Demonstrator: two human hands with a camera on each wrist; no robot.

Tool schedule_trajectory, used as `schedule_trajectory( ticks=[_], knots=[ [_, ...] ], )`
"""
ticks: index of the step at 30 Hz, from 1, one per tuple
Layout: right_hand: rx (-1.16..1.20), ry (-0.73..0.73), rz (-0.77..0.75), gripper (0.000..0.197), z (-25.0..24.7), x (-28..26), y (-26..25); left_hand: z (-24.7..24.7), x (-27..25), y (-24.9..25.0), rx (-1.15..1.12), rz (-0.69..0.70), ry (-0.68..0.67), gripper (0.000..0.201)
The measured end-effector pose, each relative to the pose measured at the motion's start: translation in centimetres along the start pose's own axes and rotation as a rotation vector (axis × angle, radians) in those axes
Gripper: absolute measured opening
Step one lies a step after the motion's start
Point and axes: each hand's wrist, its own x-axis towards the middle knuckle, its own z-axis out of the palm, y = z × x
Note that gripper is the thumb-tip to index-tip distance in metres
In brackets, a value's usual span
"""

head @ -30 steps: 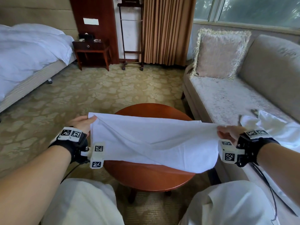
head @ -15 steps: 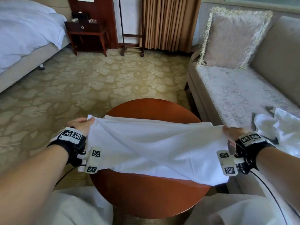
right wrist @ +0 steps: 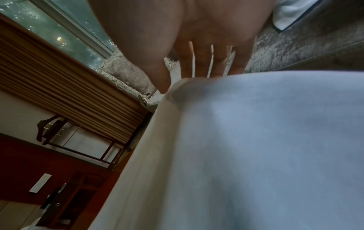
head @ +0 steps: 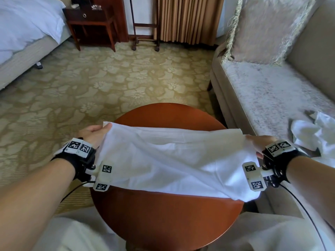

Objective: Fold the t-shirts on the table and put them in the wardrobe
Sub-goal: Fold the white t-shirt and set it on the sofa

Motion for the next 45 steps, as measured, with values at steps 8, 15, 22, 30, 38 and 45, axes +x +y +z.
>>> schedule_trajectory(
  ticks=[8, 15, 22, 30, 38, 45],
  knots=[
    [-0.113, -0.109, -0.005, 0.044, -0.2, -4.9, 0.8, -2.4, -4.8, -0.9, 0.232, 0.079, -0.038, 0.064],
    [-0.025, -0.21, 0.083, 0.084, 1.4, -0.6, 6.0, -5.2, -7.4, -2.8, 0.526, 0.036, -0.201, 0.068],
    [0.042, -0.206, 0.142, 0.012, 0.8, -11.6, 5.1, -5.9, -7.8, -5.0, 0.52, 0.032, -0.198, 0.049],
    [-0.186, -0.082, -0.049, 0.033, 0.8, -6.7, 8.0, -8.3, -7.4, -6.6, 0.506, -0.009, -0.07, 0.007],
    [-0.052, -0.1, 0.002, 0.043, 2.1, -4.7, 6.2, -8.1, -8.0, -4.9, 0.401, -0.097, -0.097, 0.017],
    [-0.229, 0.153, -0.193, 0.038, 3.2, -7.6, -1.3, -5.1, -6.7, -1.2, 0.393, 0.231, 0.02, 0.05]
  ],
)
